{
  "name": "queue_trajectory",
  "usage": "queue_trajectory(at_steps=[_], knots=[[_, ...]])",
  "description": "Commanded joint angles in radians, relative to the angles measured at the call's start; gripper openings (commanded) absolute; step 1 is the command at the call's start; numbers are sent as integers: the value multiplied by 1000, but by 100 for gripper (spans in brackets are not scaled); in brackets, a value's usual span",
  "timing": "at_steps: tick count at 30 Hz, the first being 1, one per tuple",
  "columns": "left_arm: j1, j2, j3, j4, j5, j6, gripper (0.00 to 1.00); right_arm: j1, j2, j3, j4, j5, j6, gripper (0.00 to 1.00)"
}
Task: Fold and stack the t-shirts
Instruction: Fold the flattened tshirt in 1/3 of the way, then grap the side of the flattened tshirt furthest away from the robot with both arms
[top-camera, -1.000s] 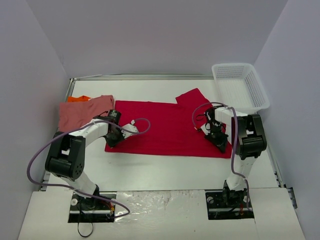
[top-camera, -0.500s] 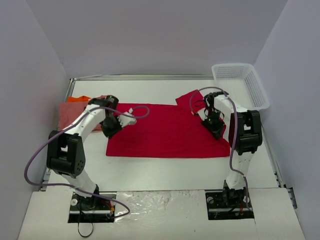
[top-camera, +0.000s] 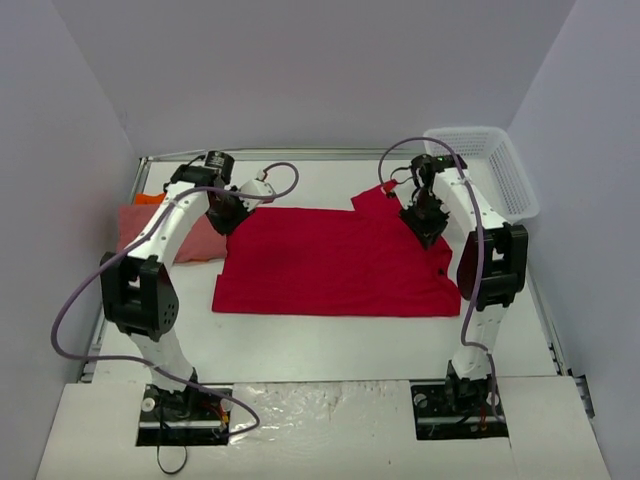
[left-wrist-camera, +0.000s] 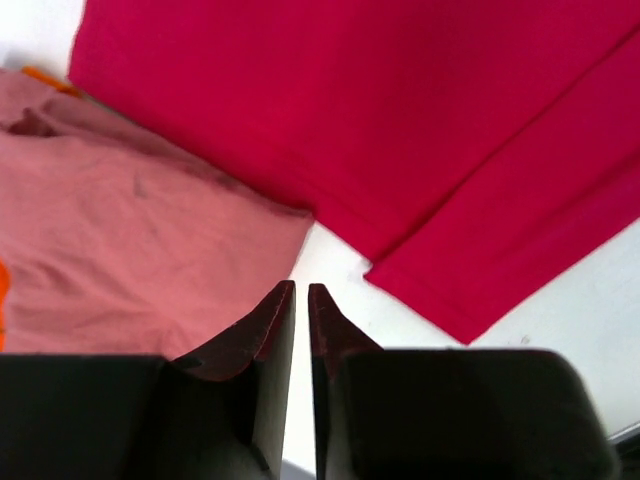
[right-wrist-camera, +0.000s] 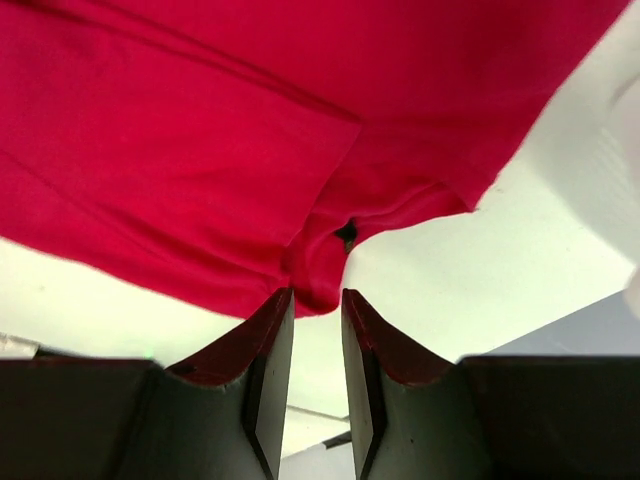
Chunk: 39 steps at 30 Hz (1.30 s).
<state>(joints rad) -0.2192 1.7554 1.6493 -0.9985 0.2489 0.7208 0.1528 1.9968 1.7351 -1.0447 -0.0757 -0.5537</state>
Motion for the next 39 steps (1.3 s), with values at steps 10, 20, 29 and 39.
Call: queue_trajectory(at_steps=[10,20,29,39], knots=[[21,196,19,371,88,-147,22,-4,144,121,160,1,104,24],[102,488,366,319,84,-170,29,-10,235,167,172,-3,109,23],[162,604,552,224,101,-170,31,-15,258,187,172,22,115,22],[175,632,570,173,112,-135,31,-15,273,176,173,36,118,21]])
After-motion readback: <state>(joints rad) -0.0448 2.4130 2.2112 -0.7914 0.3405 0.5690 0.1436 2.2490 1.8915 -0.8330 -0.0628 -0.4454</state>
